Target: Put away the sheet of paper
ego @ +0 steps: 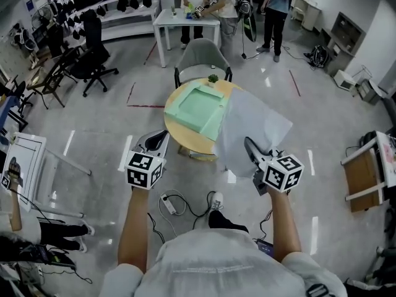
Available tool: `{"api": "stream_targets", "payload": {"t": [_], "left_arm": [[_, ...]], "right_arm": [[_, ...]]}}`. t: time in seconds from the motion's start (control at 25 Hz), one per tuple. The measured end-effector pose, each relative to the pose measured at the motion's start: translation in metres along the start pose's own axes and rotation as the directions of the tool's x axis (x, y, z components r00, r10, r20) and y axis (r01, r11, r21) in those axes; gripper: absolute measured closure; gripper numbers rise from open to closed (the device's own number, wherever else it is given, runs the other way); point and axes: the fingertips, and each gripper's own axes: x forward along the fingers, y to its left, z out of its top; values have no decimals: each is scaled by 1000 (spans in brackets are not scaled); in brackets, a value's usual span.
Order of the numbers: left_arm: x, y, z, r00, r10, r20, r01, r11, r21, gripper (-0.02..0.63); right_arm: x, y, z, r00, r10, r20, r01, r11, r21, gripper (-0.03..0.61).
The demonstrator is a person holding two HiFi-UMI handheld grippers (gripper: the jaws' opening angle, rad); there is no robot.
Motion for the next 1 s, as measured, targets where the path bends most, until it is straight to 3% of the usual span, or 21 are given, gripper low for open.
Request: {"api": "stream_targets", "payload": {"t": [0.12,0.32,0.64,0.8,1.0], "left_arm": [[45,10,12,1000,2,-9,-2,1000,-2,591],[106,26,25,1000,4,-30,-4,1000,-2,591],[195,38,41,998,7,-65,-8,1000,-13,591],[222,42,39,997,7,-83,-9,1000,-19,591],[244,48,34,995,-3,-104,-1,999,-33,591]], "right_arm": [[21,-40,10,1000,5,-19,-5,1000,-24,549],[59,-100,20,999,9,-32,-8,1000,22,549],[103,-184,28,999,25,-20,-21,984,179,549],[120,-214,20,999,41,-10,-36,952,305,549],[132,-236,3,998,55,12,-55,888,456,549]]}}
